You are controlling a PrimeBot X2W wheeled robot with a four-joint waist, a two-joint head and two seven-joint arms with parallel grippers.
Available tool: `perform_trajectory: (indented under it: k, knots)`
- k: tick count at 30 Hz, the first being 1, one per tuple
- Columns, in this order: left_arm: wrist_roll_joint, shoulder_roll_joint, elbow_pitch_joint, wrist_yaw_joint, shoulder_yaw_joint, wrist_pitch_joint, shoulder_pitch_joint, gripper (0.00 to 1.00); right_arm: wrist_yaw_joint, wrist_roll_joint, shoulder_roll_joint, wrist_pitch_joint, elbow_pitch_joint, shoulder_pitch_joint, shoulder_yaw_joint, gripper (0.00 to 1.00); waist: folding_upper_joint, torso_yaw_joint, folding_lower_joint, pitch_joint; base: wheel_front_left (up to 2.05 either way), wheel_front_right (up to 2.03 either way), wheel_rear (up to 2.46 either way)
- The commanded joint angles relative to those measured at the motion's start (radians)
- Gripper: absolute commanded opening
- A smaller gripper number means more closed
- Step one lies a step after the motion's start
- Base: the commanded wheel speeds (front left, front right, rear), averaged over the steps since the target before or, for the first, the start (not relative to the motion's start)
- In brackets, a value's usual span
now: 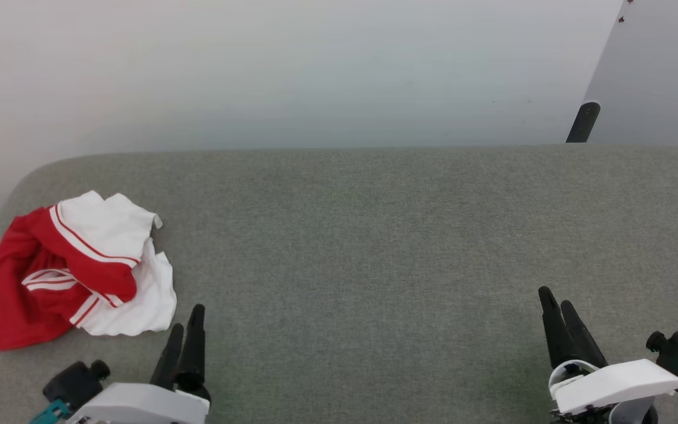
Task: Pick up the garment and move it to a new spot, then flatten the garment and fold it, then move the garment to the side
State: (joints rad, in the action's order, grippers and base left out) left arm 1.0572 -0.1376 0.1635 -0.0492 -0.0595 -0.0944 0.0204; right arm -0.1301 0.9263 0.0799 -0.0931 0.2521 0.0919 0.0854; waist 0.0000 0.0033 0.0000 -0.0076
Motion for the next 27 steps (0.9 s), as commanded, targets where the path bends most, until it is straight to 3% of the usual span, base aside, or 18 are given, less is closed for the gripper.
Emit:
perform_trajectory:
  k: [1, 11, 27]
  knots:
    - [-0.043, -0.012, -0.015, 0.005, -0.007, -0.008, 0.008, 1.0, 0.0, -0.048, 0.0, -0.01, -0.011, 0.018, 0.002, 1.0, 0.0, 0.0, 0.0, 0.0, 0.0, 0.0, 0.0]
    - [-0.277, -0.015, -0.032, 0.002, -0.026, -0.037, -0.008, 1.0, -0.001, -0.345, -0.02, -0.039, -0.041, -0.003, -0.026, 1.0, 0.0, -0.001, 0.0, -0.002, 0.0, 0.0, 0.0]
    - [-0.504, 0.01, -0.058, -0.034, -0.004, -0.079, -0.024, 1.0, -0.001, -0.55, -0.031, -0.08, -0.056, -0.008, -0.019, 1.0, 0.0, -0.001, 0.0, 0.0, 0.0, 0.0, 0.0]
